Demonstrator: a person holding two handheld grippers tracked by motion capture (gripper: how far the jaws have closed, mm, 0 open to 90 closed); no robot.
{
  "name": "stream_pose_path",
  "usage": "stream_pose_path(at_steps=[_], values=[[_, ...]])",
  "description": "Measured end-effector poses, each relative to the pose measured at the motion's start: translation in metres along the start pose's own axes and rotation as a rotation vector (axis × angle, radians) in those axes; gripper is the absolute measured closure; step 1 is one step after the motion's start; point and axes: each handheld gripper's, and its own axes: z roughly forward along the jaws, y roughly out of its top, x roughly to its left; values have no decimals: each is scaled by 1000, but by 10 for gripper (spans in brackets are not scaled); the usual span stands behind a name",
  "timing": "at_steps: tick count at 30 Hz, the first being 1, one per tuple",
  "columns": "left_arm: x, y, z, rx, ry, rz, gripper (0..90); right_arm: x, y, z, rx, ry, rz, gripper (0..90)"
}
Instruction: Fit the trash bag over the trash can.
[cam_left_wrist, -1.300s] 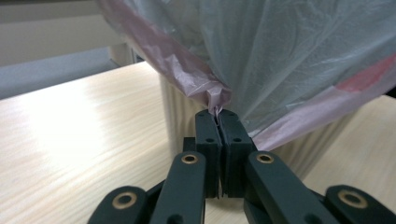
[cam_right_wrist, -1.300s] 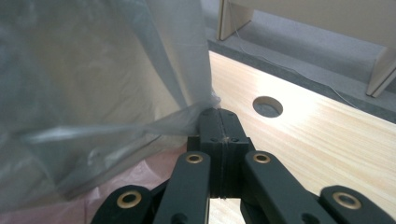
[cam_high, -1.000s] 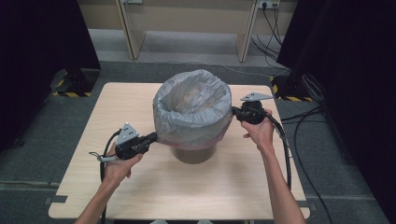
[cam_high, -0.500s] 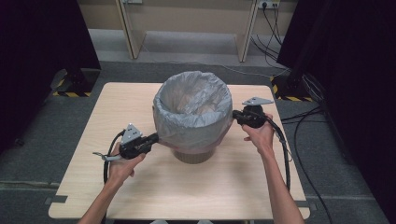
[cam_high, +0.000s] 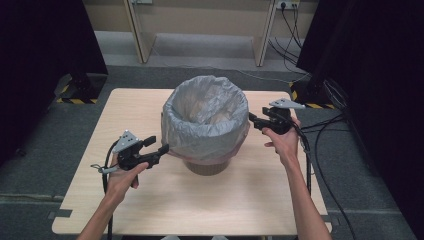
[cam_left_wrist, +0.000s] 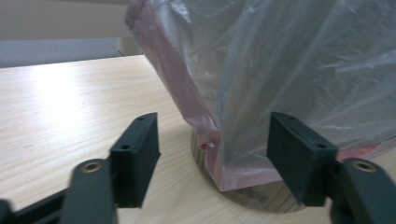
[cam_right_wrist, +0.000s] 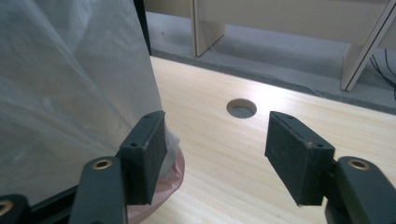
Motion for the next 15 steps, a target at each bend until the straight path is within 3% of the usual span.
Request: stream_pose_path(at_steps=[7, 11, 15], values=[[3, 1, -10, -16, -35, -9, 177, 2, 7, -5, -36, -12, 10, 292], [5, 0, -16, -26, -58, -1, 159, 3, 10, -8, -36, -18, 8, 275], [9, -5, -20, 5, -57, 11, 156, 3, 14, -12, -41, -29, 9, 251]])
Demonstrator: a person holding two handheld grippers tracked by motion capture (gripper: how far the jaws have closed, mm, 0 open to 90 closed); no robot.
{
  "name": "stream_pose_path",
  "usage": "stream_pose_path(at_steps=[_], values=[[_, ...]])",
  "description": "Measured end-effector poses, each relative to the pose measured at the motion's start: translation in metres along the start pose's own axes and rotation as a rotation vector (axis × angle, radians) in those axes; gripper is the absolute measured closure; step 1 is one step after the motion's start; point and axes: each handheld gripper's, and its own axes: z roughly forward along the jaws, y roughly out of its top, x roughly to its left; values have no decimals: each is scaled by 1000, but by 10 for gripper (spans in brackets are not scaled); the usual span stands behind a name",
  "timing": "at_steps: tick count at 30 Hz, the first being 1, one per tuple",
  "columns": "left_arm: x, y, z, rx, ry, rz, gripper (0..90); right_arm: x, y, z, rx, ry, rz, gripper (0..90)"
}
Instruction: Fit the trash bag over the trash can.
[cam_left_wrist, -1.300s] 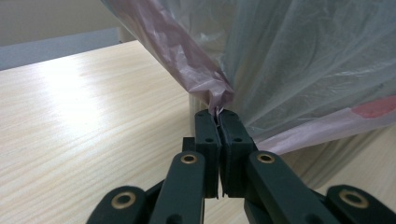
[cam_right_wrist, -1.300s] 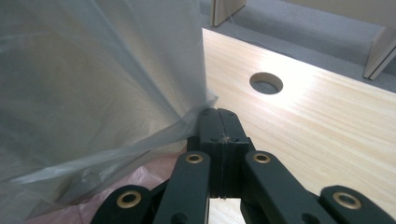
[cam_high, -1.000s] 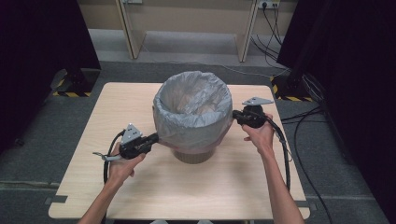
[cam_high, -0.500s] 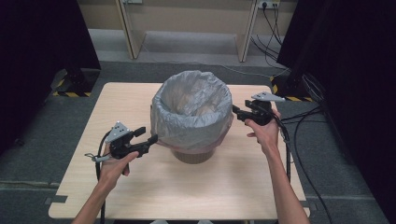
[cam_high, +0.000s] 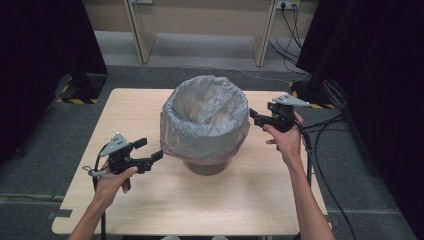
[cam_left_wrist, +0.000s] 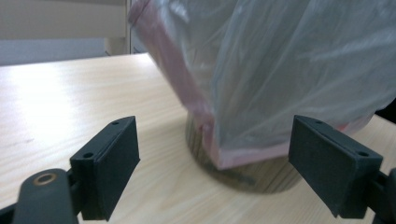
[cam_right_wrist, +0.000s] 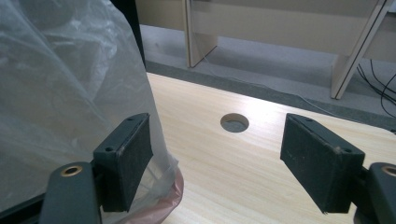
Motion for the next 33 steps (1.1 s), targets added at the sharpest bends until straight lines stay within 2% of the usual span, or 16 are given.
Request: stream_pose_path(at_steps=[6, 8, 12, 19, 21, 29, 33], values=[[5, -11, -2, 69, 17, 26, 156, 0, 5, -5, -8, -7, -4, 237], [8, -16, -3, 104, 29, 29, 156, 1, 7, -7, -11, -9, 1, 232], [15, -23, -2, 145, 49, 25, 156, 3, 14, -13, -33, -4, 1, 230], [25, -37, 4, 244, 92, 11, 156, 10, 31, -24, -60, -1, -32, 214], [26, -39, 4, 274, 100, 24, 156, 13, 36, -27, -64, 3, -45, 212], [30, -42, 2, 329, 129, 38, 156, 20, 50, -35, -86, 14, -65, 200], [30, -48, -1, 339, 138, 38, 156, 24, 57, -38, -96, 21, -74, 198]])
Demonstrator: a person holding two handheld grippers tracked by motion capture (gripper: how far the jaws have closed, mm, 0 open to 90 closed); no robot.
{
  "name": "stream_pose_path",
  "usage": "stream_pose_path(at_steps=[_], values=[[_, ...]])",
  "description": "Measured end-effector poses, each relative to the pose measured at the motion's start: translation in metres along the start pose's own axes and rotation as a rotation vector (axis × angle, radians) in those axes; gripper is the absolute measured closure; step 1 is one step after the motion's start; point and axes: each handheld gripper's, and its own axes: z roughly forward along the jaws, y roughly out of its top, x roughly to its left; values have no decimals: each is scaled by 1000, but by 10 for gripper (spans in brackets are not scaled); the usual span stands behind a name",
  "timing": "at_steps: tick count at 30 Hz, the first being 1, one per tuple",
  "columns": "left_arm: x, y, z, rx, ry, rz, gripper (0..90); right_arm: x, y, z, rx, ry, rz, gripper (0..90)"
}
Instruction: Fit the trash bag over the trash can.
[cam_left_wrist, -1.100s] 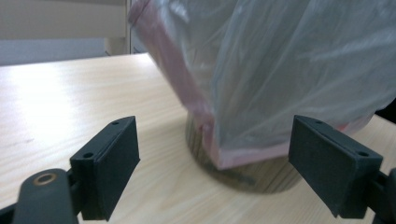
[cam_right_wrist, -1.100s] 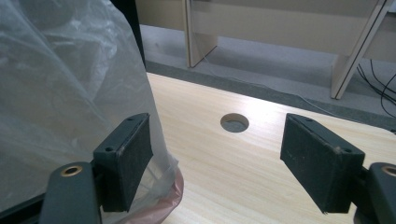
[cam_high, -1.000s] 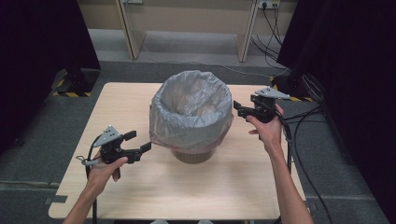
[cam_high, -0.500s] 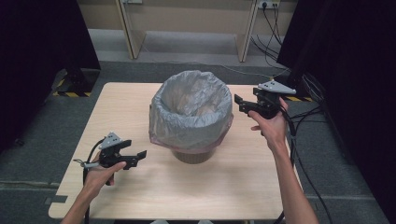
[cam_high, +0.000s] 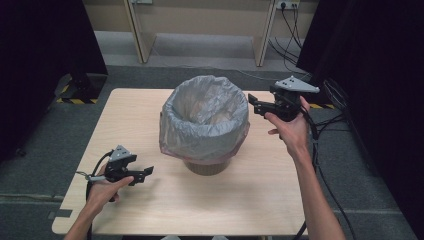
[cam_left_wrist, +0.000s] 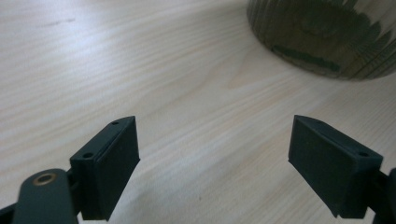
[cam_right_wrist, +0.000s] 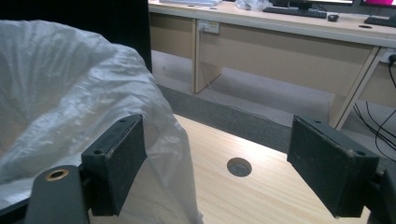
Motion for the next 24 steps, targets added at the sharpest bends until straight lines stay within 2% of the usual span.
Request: stream_pose_path(at_steps=[3, 5, 7, 9, 11, 24], values=[[3, -7, 0, 24, 17, 3, 156, 4, 4, -1, -2, 4, -12, 197], [4, -11, 1, 59, 29, 20, 156, 6, 7, -2, -5, 2, -22, 204], [4, -15, 0, 52, 40, 23, 156, 9, 10, -3, -7, 10, -22, 197], [4, -19, 1, 74, 42, 21, 155, 10, 13, -3, -11, 10, -27, 197], [4, -22, 1, 71, 63, 38, 147, 12, 16, -4, -14, 15, -28, 196], [5, -21, 3, 84, 70, 45, 105, 31, 32, -2, -19, 43, -59, 195]])
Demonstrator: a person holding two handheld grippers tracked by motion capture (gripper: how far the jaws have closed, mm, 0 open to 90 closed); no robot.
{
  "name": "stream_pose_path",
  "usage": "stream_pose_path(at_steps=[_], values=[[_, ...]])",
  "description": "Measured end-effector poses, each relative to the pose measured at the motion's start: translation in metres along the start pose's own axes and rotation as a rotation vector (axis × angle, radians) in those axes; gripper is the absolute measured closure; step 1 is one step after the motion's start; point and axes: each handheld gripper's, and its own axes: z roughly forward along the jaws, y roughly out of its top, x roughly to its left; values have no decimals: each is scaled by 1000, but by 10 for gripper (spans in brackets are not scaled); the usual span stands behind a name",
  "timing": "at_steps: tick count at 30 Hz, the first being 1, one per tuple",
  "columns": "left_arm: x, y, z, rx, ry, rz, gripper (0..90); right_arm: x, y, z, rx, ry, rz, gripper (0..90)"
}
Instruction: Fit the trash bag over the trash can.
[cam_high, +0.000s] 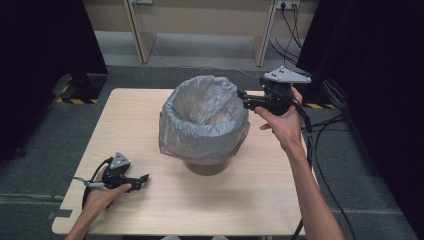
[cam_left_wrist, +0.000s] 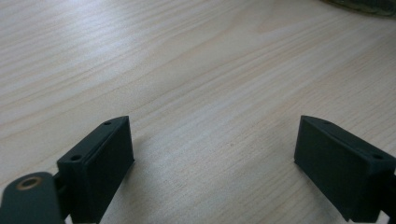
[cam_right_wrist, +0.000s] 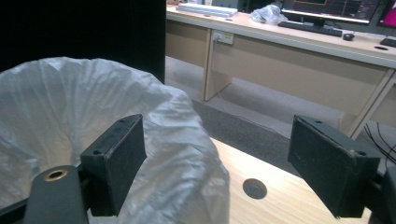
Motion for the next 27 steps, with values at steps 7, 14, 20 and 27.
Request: stream_pose_path(at_steps=[7, 14, 20, 27], values=[[0, 1, 2, 10, -7, 8, 54, 14, 12, 6, 1, 25, -15, 194], [0, 1, 2, 13, -7, 9, 46, 33, 25, 17, 13, 60, -37, 191], [0, 1, 2, 13, -7, 9, 45, 50, 32, 29, 30, 85, -55, 188], [0, 1, 2, 14, -7, 8, 44, 63, 42, 44, 75, 68, -103, 176]])
